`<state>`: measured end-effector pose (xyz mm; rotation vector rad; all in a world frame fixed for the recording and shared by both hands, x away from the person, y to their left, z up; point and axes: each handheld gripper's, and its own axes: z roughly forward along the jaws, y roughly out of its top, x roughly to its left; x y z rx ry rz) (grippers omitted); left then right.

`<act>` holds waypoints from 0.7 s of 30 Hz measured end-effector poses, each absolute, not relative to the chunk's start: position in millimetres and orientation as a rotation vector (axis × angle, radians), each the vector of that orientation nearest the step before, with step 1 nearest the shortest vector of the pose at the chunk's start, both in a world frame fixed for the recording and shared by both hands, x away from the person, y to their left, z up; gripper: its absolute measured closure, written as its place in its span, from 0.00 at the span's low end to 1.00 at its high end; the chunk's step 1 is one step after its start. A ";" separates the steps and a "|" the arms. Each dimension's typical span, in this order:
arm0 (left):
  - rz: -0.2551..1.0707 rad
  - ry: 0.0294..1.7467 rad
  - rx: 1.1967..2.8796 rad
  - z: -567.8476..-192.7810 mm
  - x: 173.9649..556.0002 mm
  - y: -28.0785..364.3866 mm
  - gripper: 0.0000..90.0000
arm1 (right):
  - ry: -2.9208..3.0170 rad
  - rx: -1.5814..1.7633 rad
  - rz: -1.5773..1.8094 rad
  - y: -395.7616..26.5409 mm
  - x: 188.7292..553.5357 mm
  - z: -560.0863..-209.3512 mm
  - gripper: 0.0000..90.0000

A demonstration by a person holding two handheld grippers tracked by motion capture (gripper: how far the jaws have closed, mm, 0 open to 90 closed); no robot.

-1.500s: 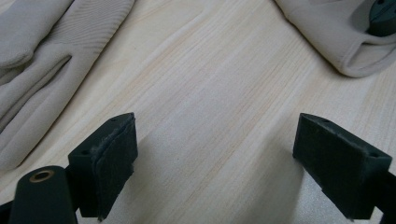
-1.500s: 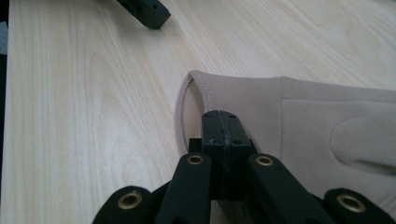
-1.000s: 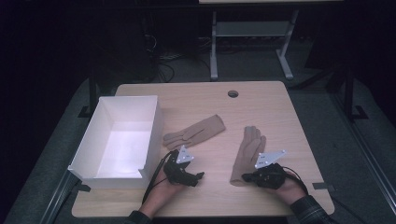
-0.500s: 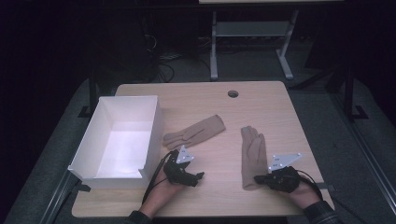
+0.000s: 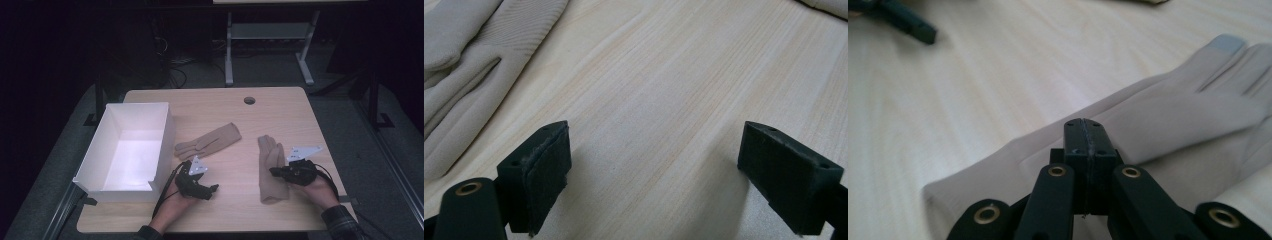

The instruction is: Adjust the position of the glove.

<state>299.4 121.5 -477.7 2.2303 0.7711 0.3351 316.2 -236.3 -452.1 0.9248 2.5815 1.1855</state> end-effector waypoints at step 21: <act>0.335 0.772 2.229 -477.8 299.2 121.5 0.15 | 2.630 0.929 1.109 -230.0 330.3 -469.4 1.00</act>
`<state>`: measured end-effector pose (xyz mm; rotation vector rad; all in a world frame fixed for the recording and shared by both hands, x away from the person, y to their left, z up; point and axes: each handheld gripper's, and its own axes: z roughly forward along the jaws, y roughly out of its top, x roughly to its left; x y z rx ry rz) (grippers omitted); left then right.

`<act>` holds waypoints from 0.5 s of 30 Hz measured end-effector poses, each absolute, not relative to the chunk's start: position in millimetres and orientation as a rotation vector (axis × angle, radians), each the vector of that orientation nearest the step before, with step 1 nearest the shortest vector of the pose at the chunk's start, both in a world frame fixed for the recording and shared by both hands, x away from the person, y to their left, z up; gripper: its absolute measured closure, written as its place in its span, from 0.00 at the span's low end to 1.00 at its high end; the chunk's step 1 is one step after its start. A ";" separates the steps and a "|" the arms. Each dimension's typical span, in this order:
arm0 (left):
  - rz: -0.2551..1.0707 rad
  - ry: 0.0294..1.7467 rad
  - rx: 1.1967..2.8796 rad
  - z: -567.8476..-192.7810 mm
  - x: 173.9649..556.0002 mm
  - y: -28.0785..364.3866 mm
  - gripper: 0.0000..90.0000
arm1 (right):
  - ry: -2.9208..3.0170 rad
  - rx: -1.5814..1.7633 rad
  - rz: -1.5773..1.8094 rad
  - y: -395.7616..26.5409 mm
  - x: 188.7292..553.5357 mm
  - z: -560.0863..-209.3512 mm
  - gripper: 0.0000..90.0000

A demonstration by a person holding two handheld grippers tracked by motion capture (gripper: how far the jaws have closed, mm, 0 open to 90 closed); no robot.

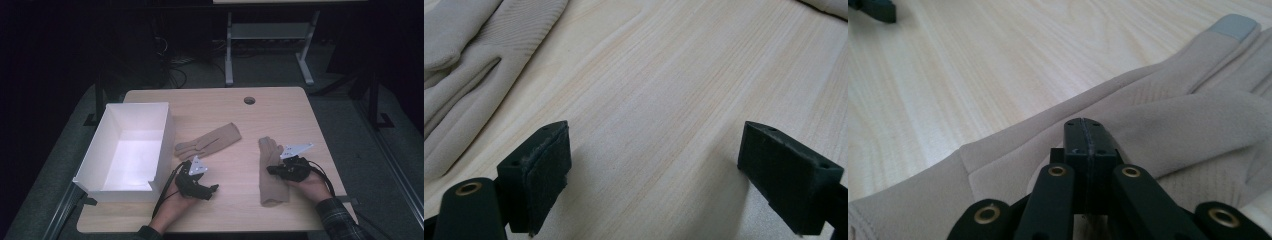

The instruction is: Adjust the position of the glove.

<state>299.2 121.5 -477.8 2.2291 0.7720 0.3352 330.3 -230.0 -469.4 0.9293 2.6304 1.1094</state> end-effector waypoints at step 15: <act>0.335 0.773 2.228 -477.8 299.2 121.4 0.15 | 2.731 0.820 1.127 -228.1 304.0 -467.7 1.00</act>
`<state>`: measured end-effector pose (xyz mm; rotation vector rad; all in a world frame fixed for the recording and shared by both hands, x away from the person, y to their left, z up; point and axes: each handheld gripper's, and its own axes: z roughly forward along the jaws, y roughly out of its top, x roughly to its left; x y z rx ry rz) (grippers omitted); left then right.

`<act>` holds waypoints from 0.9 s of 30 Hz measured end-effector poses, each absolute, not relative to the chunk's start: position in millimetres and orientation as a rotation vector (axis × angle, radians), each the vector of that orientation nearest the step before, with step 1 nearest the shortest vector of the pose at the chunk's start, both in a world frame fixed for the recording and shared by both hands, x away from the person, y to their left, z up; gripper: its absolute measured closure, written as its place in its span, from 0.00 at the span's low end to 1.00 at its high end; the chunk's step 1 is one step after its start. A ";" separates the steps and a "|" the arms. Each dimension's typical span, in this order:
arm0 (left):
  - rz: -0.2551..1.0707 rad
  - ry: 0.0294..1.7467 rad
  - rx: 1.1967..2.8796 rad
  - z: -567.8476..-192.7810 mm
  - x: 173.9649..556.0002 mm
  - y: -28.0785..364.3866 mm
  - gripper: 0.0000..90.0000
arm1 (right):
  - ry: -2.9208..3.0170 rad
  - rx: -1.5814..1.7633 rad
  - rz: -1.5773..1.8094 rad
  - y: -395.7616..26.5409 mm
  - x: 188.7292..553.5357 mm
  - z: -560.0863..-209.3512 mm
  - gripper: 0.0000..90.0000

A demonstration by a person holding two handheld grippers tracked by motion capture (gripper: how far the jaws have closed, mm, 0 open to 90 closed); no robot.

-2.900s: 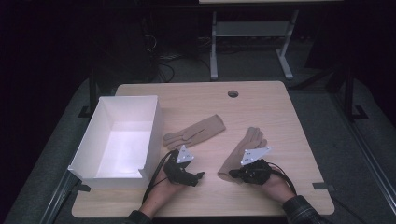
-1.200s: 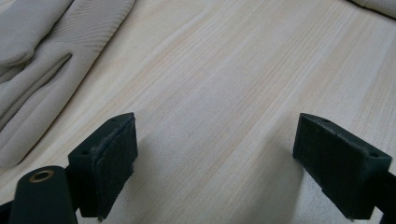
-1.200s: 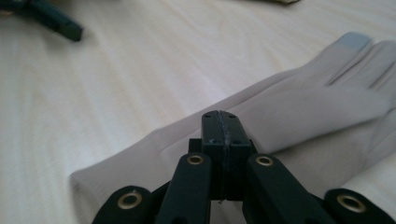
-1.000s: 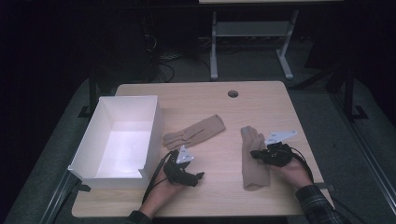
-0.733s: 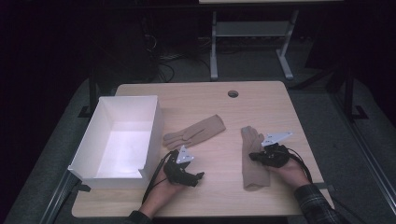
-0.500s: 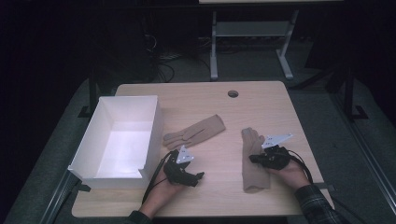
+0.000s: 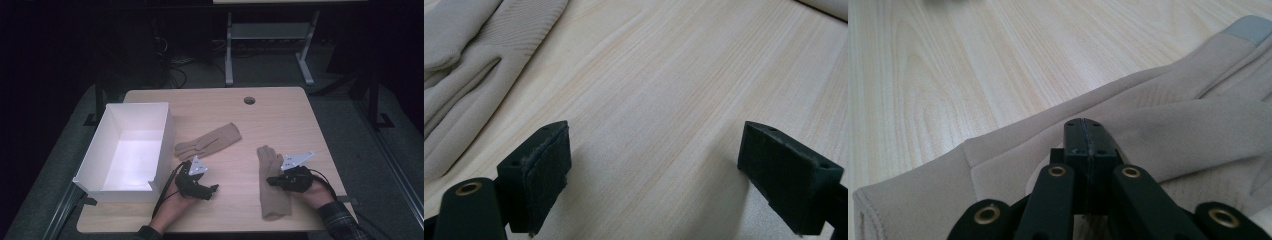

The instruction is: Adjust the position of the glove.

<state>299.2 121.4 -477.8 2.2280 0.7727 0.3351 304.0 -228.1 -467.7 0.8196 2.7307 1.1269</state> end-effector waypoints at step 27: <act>0.335 0.773 2.229 -477.7 298.7 121.4 0.15 | 2.336 1.184 1.058 -285.1 332.4 -469.4 0.26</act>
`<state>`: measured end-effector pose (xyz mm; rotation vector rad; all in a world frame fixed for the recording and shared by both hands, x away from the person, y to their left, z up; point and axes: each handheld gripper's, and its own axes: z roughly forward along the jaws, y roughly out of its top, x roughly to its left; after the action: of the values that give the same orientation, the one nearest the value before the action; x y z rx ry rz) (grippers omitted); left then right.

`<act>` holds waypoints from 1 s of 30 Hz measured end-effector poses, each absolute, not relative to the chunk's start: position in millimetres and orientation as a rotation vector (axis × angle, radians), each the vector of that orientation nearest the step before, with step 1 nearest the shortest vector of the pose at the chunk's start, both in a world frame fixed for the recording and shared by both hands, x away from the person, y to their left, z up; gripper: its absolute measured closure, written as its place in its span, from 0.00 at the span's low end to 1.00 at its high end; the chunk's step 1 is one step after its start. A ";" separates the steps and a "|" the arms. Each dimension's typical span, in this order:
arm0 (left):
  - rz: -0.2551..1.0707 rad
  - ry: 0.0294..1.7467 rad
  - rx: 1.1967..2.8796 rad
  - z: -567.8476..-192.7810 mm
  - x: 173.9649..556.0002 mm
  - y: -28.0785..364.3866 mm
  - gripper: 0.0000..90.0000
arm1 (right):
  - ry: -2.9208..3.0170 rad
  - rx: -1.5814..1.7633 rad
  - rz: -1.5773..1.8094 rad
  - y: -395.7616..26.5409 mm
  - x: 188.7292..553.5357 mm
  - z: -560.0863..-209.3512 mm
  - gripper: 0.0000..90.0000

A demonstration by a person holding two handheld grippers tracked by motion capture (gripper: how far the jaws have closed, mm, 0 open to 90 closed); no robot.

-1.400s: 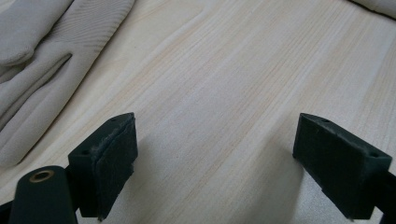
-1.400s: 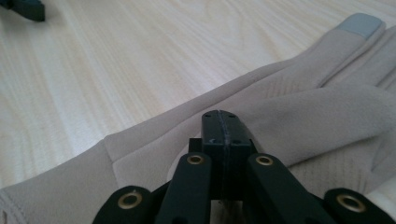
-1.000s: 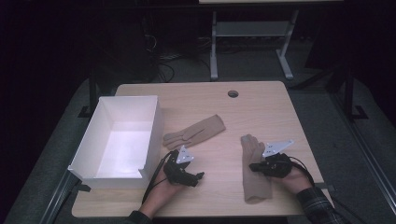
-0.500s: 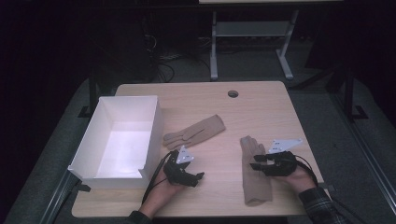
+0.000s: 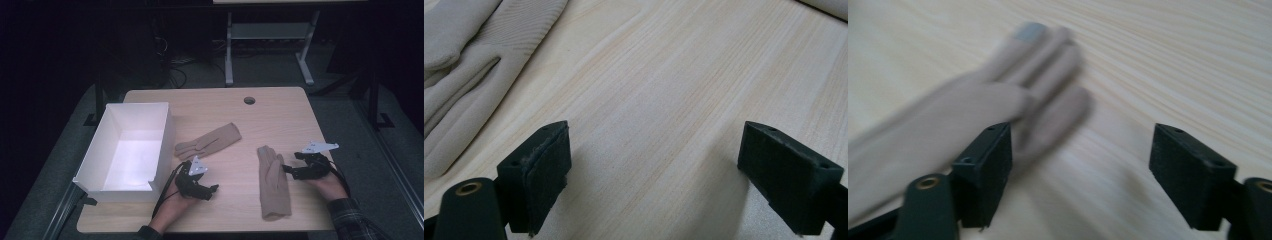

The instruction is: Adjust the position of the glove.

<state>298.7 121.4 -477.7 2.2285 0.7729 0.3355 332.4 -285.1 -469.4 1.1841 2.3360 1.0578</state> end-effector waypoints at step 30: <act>0.259 0.813 2.220 -456.6 310.0 102.9 0.76 | 2.201 1.354 0.965 -303.2 347.0 -483.0 0.16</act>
<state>310.0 102.9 -456.6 2.2201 0.8126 0.2589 347.0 -303.2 -483.0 1.3540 2.2012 0.9648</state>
